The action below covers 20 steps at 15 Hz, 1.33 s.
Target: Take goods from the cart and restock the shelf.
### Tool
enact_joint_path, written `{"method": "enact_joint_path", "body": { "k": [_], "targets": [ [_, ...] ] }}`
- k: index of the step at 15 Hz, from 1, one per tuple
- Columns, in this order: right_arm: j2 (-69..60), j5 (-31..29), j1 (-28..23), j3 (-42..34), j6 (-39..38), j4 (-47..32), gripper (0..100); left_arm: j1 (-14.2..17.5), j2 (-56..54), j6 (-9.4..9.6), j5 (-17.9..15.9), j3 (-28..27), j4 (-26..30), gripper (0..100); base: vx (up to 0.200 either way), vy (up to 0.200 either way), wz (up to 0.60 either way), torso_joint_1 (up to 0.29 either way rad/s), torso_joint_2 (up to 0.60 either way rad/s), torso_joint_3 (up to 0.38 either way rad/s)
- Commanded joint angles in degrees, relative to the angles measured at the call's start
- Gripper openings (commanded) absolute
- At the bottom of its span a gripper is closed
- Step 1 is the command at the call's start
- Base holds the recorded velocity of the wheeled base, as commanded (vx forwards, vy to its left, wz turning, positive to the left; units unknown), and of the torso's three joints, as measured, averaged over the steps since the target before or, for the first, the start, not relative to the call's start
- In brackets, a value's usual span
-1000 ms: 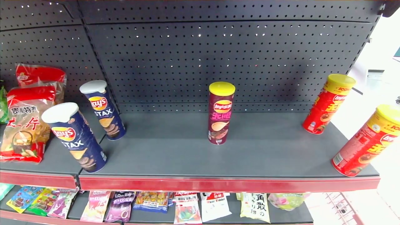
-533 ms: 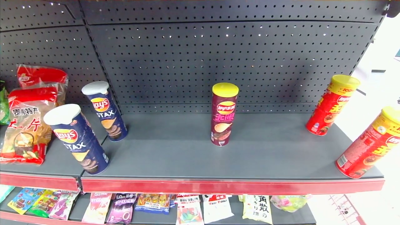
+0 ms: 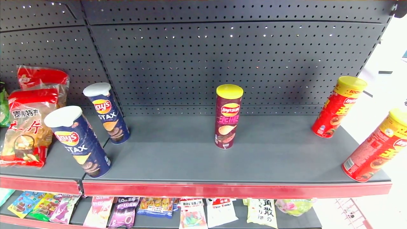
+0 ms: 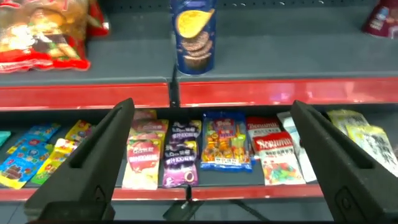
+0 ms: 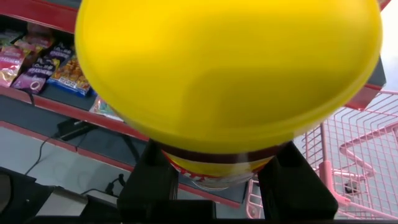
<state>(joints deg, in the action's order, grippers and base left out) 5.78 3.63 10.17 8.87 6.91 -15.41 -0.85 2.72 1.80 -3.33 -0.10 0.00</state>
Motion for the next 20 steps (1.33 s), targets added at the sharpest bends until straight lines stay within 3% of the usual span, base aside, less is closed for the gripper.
{"method": "enact_joint_path", "body": {
  "k": [1, 3, 4, 5, 6, 7, 8, 10, 13, 16, 20],
  "targets": [
    [-0.15, -0.21, 0.12, -0.17, -0.14, 0.03, 0, -2.4, 7.48, 0.48, -8.36, -10.71, 0.62, 100, 0.0, 0.0, 0.0, 0.0, 0.0, 0.0],
    [-0.15, -0.47, 0.03, -0.09, 0.12, 0.03, 0, -3.1, 24.0, -1.8, -16.62, -25.57, 0.79, 100, 0.0, 0.0, 0.0, 0.0, 0.0, 0.0],
    [0.02, -0.38, -0.06, -0.09, -0.06, 0.03, 0, -4.68, 29.71, -1.1, -23.65, -27.68, 0.18, 100, 0.0, 0.0, 0.0, 0.0, 0.0, 0.0],
    [-0.15, -0.29, -0.15, -0.09, -0.06, 0.03, 0, -6.18, 35.95, 0.83, -29.72, -28.82, -0.62, 100, 0.0, 0.0, 0.0, 0.0, 0.0, 0.0],
    [-0.15, -0.29, -0.15, -0.09, -0.06, 0.03, 0, -6.62, 38.59, 1.62, -31.13, -29.43, -0.97, 100, 0.0, 0.0, 0.0, 0.0, 0.0, 0.0],
    [-0.15, -0.12, -0.15, -0.17, -0.32, 0.03, 0, -8.99, 51.07, 4.26, -32.88, -33.92, -4.75, 100, 0.0, 0.0, 0.0, 0.0, 0.0, 0.0],
    [-0.15, -0.03, -0.15, -0.17, -0.5, 0.03, 0, -11.36, 59.86, 4.7, -33.41, -38.84, -8.26, 100, 0.0, 0.0, 0.0, 0.0, 0.0, 0.0],
    [-0.15, -0.03, -0.06, -0.17, -0.5, 0.03, 0, -16.2, 71.99, 4.61, -34.9, -46.92, -10.11, 100, 0.0, 0.0, 0.0, 0.0, 0.0, 0.0],
    [-0.15, -0.12, -0.06, -0.17, -0.5, 0.03, 0, -19.45, 82.71, 5.05, -38.24, -53.43, -10.46, 100, 0.0, 0.0, 0.0, 0.0, 0.0, 0.0],
    [-0.15, -0.21, -0.15, -0.17, -0.67, 0.03, 0, -20.59, 90.45, 9.8, -40.44, -58.17, -10.46, 100, 0.0, 0.0, 0.0, 0.0, 0.0, 0.0],
    [-0.15, -0.47, -0.15, -0.17, -1.2, 0.03, 0, -22.88, 98.27, 10.32, -40.35, -64.94, -10.46, 100, 0.0, 0.0, 0.0, 0.0, 0.0, 0.0]
  ]
}}
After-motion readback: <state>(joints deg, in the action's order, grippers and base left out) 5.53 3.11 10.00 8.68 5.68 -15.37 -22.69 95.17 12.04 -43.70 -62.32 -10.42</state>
